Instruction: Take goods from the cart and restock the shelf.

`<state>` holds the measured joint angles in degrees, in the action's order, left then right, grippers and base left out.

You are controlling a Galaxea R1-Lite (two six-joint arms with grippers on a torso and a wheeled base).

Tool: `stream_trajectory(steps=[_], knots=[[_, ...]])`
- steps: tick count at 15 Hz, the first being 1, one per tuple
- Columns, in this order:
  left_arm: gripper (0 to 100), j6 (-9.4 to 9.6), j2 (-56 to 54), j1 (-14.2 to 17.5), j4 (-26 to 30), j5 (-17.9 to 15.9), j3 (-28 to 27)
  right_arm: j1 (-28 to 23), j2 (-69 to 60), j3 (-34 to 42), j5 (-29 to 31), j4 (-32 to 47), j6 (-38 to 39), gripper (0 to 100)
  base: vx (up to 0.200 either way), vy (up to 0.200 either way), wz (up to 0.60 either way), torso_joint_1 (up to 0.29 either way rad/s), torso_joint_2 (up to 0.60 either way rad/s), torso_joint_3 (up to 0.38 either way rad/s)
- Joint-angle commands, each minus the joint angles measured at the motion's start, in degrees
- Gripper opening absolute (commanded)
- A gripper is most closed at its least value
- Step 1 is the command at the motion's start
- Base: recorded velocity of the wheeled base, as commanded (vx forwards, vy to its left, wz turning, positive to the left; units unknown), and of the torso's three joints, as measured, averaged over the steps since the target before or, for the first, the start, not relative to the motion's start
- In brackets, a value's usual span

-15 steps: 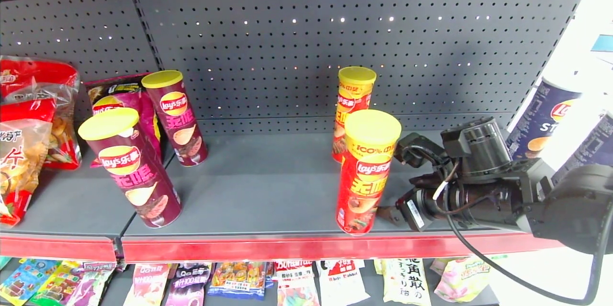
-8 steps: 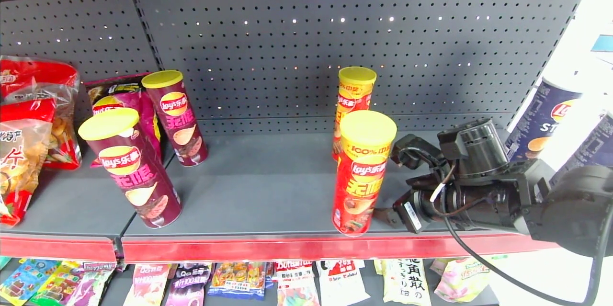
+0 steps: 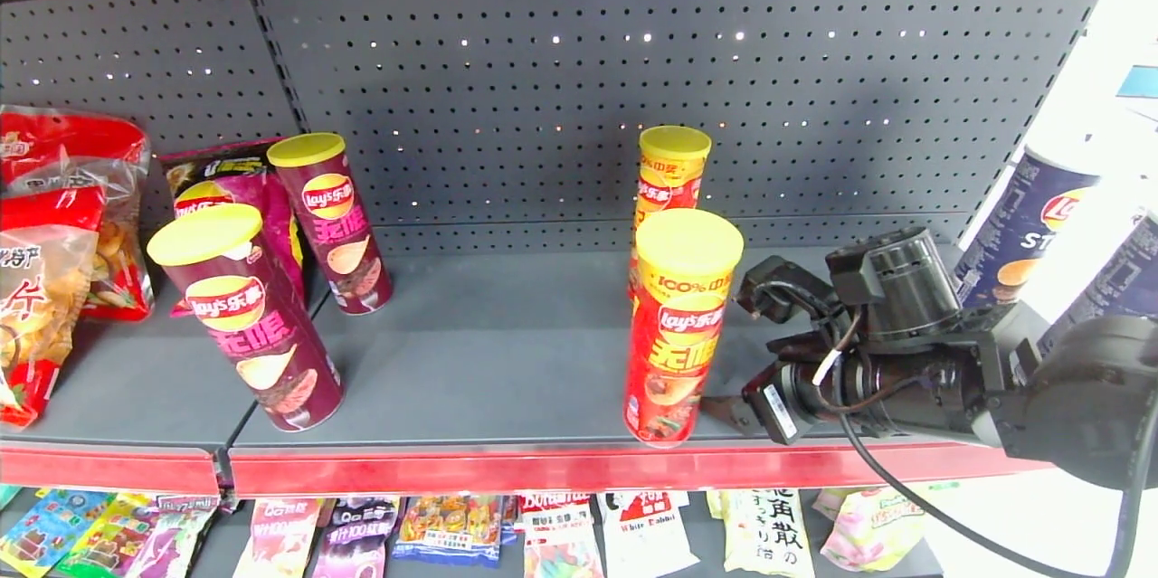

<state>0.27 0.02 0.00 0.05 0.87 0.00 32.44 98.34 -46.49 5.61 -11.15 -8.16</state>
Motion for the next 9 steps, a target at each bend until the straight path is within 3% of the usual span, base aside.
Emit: stream_trajectory(steps=[1, 7, 9], knots=[[100, 0.00, -0.02, 0.00, 0.04, 0.01, 0.00, -0.97, -2.45, 1.58, 0.02, -0.01, -0.02, 100, 0.000, 0.000, 0.00, 0.000, 0.00, 0.000], [100, 0.00, -0.02, 0.00, 0.04, 0.01, 0.00, -1.24, -19.42, 12.83, 0.02, -0.10, -0.02, 100, 0.000, 0.000, 0.00, 0.000, 0.00, 0.000], [100, 0.00, -0.02, 0.00, -0.05, 0.01, 0.00, -1.33, -31.37, 19.51, 0.02, -0.01, -0.19, 100, 0.000, 0.000, 0.00, 0.000, 0.00, 0.000]])
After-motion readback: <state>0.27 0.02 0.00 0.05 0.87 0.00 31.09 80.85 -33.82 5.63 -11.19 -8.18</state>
